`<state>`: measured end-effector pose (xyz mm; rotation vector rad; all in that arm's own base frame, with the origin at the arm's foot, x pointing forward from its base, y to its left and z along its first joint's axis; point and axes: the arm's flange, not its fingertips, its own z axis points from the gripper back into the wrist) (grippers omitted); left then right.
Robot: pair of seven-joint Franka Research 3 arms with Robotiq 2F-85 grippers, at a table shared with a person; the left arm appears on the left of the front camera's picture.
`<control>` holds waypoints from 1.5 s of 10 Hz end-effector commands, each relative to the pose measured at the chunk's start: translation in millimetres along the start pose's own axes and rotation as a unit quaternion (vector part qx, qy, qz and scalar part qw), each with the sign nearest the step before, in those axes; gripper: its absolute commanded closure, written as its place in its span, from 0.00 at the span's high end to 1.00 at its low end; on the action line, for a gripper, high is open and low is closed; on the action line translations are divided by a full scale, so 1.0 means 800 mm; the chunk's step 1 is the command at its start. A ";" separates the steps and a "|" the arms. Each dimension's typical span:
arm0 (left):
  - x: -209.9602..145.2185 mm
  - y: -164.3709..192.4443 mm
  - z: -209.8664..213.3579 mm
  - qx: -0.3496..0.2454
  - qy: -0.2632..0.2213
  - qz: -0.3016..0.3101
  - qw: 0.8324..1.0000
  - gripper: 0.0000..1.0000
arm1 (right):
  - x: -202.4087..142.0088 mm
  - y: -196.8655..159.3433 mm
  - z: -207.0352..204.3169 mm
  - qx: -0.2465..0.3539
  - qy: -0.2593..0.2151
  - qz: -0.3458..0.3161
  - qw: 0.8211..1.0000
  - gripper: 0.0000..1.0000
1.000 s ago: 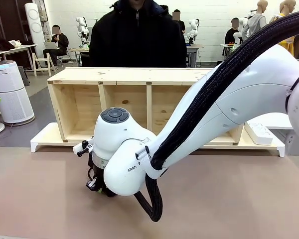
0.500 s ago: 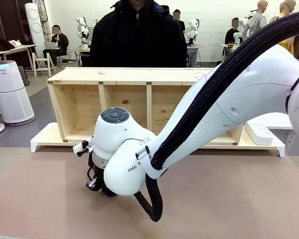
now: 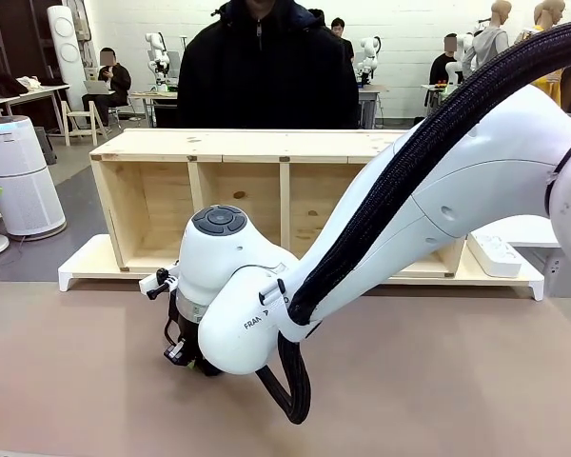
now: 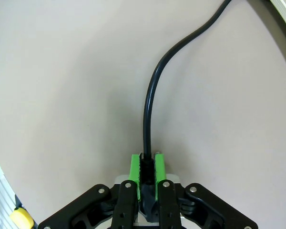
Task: Perform cable management.
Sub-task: Pull the grasped Power Cable to the location of the Power Strip.
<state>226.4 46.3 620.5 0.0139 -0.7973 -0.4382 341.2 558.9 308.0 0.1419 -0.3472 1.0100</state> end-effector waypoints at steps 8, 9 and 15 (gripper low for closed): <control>0.002 0.002 -0.002 0.006 -0.001 0.008 1.000 1.00 | -0.177 -0.009 0.065 -0.011 0.000 -0.063 0.998 0.15; 0.002 0.002 -0.002 0.006 -0.001 0.008 1.000 1.00 | -0.201 -0.015 0.075 -0.015 -0.003 -0.084 0.996 0.15; 0.002 0.002 -0.002 0.006 -0.001 0.008 1.000 1.00 | -0.331 -0.038 0.107 -0.058 0.018 -0.225 0.973 0.15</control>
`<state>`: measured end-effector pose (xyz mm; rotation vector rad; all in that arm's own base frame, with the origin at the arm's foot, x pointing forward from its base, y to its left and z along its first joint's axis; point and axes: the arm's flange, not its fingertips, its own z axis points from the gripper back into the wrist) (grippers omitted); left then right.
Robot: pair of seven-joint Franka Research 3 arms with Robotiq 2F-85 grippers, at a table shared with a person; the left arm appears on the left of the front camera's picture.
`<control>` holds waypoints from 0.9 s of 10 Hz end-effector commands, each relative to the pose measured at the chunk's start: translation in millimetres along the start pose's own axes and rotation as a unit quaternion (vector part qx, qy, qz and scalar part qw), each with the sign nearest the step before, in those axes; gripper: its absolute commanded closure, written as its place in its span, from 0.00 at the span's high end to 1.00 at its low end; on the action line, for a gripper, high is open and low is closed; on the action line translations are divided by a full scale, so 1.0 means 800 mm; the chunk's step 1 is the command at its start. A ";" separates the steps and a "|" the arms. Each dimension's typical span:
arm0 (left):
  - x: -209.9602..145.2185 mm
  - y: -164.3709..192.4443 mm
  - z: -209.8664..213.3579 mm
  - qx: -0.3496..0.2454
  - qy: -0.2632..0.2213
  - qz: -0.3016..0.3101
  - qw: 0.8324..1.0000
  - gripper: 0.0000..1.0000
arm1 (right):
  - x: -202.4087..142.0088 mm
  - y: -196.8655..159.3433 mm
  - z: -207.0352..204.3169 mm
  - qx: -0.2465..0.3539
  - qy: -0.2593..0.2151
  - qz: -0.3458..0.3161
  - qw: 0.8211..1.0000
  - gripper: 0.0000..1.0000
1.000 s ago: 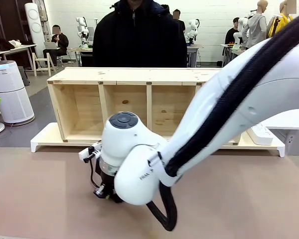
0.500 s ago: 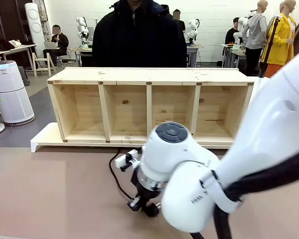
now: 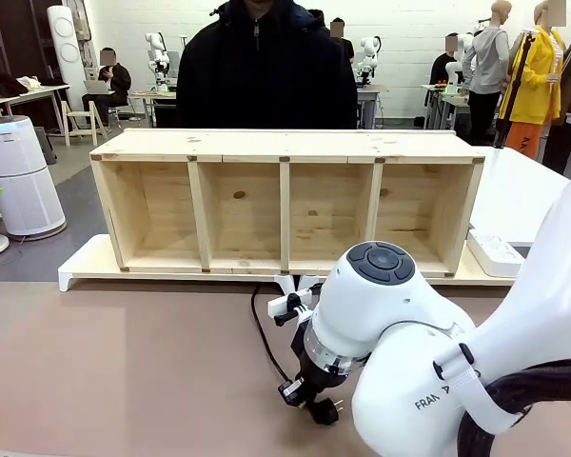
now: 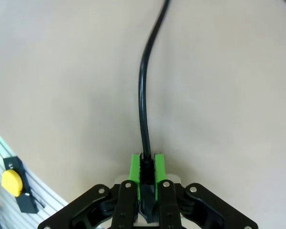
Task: Perform cable management.
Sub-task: Pull the grasped Power Cable to the location of the Power Strip.
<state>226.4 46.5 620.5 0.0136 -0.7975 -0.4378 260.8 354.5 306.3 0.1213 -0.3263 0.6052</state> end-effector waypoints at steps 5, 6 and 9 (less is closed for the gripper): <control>0.002 0.002 -0.002 0.006 -0.001 0.007 1.000 1.00 | 0.000 -0.008 0.003 -0.015 0.010 -0.042 0.999 0.15; 0.002 0.002 -0.002 0.006 -0.001 0.007 1.000 1.00 | 0.000 -0.008 0.003 -0.015 0.010 -0.042 0.999 0.15; 0.002 0.002 -0.002 0.006 -0.001 0.007 1.000 1.00 | 0.000 -0.008 0.003 -0.015 0.010 -0.042 0.999 0.15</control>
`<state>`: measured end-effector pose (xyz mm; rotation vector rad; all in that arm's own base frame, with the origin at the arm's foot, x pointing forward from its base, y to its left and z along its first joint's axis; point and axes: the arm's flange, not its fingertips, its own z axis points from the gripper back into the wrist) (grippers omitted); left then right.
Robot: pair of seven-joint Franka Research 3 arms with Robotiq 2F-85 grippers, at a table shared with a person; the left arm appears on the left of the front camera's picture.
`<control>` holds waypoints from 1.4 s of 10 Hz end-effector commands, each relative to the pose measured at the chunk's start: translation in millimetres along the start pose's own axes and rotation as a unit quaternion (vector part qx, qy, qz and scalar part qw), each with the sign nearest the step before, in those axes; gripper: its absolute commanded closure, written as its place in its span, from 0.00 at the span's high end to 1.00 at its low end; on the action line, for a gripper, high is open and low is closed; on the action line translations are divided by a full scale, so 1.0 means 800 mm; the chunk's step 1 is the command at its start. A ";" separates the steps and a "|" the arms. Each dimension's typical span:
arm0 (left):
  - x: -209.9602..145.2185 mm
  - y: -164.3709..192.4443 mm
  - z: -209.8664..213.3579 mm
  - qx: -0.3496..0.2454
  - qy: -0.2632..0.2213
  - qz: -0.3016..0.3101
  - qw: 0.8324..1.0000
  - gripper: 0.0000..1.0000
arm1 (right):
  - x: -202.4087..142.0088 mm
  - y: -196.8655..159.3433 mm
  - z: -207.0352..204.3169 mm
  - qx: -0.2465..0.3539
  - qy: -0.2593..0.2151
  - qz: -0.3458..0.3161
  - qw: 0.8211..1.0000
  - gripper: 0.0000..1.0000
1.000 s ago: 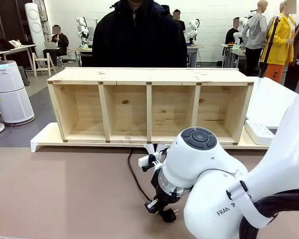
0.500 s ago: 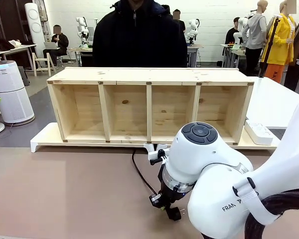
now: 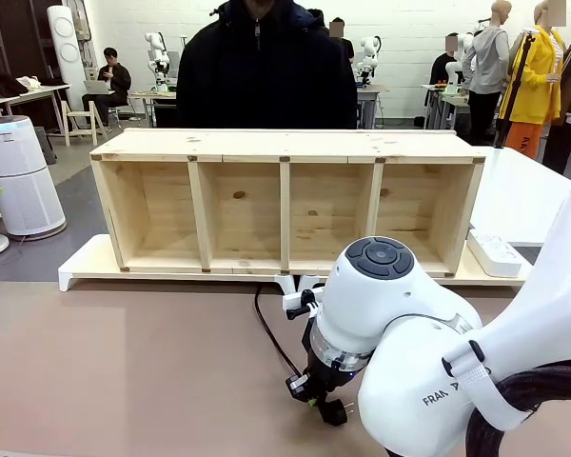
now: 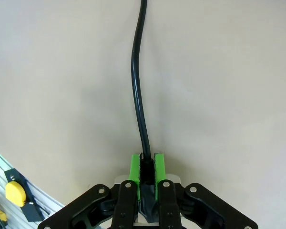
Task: Perform cable management.
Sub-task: Pull the grasped Power Cable to the location of the Power Strip.
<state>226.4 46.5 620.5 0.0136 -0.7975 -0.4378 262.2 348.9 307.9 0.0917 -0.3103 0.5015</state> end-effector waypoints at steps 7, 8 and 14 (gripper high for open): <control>0.002 0.002 -0.002 0.006 -0.001 0.007 1.000 1.00 | -0.108 -0.109 0.045 0.009 0.069 -0.080 0.994 0.15; 0.002 0.002 -0.002 0.006 -0.001 0.007 1.000 1.00 | -0.129 -0.126 0.050 0.013 0.082 -0.093 0.992 0.15; 0.002 0.002 -0.002 0.006 -0.001 0.007 1.000 1.00 | -0.234 -0.211 0.073 0.024 0.061 -0.209 0.976 0.15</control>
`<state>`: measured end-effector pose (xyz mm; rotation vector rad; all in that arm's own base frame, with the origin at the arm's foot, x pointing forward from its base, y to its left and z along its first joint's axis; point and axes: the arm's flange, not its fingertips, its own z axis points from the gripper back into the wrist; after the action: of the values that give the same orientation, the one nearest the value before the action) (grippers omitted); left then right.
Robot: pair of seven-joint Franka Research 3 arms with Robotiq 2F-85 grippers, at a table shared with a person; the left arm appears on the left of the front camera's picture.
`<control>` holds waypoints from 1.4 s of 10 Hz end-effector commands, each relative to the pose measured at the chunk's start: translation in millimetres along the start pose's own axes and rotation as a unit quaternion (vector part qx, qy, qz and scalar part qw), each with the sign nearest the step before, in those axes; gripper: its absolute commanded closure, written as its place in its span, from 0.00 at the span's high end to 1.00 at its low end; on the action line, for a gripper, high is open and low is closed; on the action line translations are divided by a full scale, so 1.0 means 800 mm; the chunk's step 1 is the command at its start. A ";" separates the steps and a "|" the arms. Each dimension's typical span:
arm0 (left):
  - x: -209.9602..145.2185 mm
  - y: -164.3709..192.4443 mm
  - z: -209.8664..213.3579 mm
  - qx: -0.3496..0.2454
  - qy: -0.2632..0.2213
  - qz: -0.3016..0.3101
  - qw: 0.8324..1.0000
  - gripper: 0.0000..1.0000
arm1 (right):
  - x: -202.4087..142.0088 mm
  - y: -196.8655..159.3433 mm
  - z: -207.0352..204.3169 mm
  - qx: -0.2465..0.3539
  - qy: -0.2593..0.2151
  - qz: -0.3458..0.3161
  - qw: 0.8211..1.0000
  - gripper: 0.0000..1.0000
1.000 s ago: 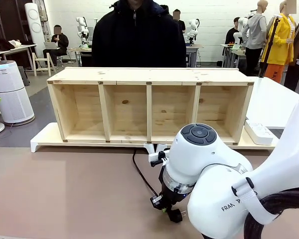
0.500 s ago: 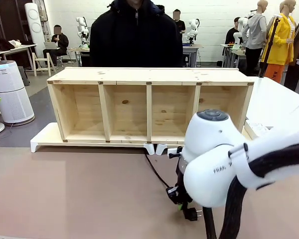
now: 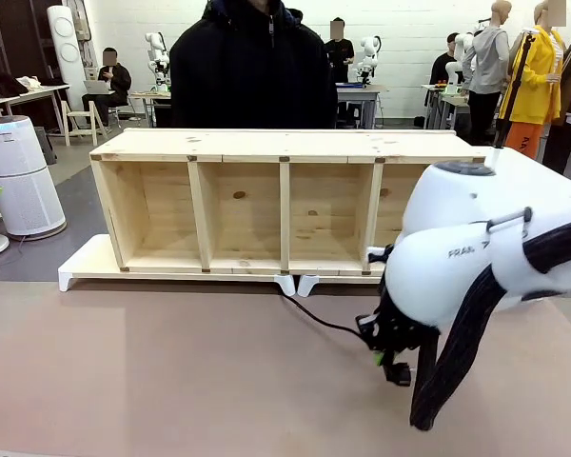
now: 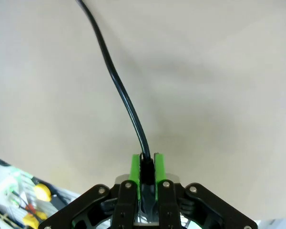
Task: Perform cable management.
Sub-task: Pull the grasped Power Cable to the location of the Power Strip.
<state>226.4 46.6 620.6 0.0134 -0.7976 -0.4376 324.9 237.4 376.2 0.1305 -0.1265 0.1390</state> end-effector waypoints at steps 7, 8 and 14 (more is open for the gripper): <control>0.002 0.002 -0.002 0.006 -0.001 0.007 1.000 1.00 | 0.013 -0.018 0.016 0.001 -0.026 -0.019 0.999 0.15; 0.002 0.002 -0.002 0.006 -0.001 0.007 1.000 1.00 | 0.020 -0.022 0.008 0.003 -0.009 -0.002 1.000 0.15; 0.002 0.002 -0.002 0.006 -0.001 0.007 1.000 1.00 | -0.026 -0.198 0.027 0.016 0.031 -0.045 0.998 0.15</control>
<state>226.4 46.7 620.6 0.0132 -0.7978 -0.4374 367.7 108.5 396.1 0.1651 -0.0698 0.0602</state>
